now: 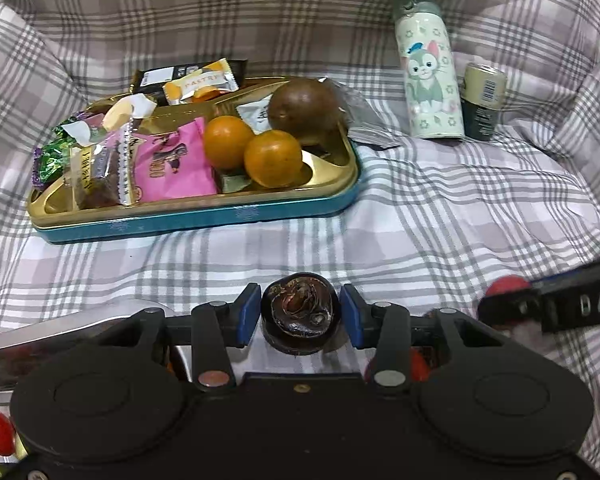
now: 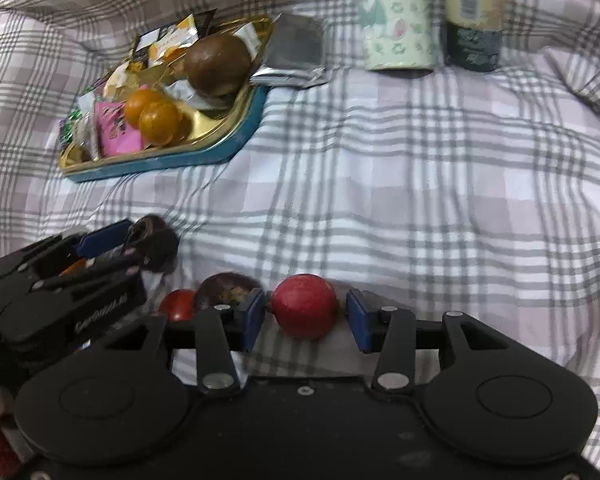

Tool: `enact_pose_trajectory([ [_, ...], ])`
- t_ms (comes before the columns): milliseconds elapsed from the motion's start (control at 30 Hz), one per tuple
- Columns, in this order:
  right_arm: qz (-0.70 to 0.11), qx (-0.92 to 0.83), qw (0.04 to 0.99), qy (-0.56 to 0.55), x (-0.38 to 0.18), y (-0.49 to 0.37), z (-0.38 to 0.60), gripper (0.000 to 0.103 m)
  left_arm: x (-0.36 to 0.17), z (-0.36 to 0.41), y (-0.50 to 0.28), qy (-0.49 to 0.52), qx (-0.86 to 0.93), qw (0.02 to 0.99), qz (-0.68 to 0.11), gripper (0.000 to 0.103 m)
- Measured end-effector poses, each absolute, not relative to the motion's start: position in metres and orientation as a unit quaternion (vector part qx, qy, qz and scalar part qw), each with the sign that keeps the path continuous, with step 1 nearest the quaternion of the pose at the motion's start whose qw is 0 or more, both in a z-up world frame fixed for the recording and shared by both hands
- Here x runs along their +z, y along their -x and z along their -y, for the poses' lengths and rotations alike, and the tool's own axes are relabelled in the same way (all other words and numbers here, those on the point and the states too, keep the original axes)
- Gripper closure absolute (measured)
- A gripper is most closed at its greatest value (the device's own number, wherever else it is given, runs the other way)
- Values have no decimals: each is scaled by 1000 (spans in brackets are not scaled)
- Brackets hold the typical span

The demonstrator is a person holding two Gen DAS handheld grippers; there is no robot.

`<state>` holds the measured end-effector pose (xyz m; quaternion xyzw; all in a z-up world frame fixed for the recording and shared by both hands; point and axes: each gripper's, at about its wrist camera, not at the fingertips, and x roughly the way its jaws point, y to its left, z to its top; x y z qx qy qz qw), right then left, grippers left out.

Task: Organize fruits
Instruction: 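Lift both plums and carry them toward the steel tray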

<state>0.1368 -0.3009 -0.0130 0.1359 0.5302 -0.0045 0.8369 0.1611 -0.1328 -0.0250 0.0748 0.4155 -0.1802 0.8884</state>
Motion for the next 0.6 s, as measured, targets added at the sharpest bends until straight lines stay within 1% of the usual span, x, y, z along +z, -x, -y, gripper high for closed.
enact_pose_trajectory([
  [100,-523,-31,839,-146,-12,-136,309,56,-26,134,-160,-74,-184,887,-418,52],
  [200,-518,-63,845,-118,-14,-137,311,56,-27,135,-159,-73,-187,885,-421,52],
  [267,-521,-59,843,-122,-15,-138,313,54,-28,135,-159,-71,-188,883,-424,52],
  [333,-519,-59,842,-136,-15,-138,318,53,-28,135,-159,-72,-188,883,-423,52],
  [600,-532,-49,817,-218,-20,-140,339,52,-27,135,-159,-73,-188,883,-423,52],
])
